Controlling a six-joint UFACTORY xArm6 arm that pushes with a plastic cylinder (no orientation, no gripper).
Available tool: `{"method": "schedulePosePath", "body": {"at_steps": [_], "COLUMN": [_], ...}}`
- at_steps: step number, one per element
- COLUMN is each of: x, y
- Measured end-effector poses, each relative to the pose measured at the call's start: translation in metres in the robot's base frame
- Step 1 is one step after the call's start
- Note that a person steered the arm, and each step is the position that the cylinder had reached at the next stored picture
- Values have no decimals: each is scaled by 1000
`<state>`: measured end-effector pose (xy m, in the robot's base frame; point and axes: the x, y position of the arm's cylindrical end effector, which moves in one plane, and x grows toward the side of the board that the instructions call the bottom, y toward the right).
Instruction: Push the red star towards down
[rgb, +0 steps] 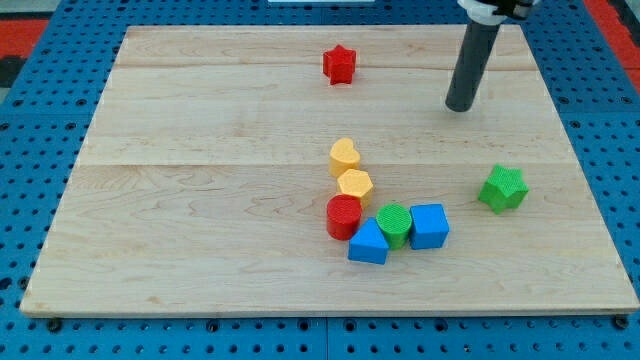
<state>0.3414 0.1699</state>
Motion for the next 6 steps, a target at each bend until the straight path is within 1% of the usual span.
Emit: {"method": "schedulePosePath", "body": {"at_steps": [1,2,3,5,6], "x": [-14,-49,-60,-67,-98], "y": [-11,-41,-98,-163,-140]}}
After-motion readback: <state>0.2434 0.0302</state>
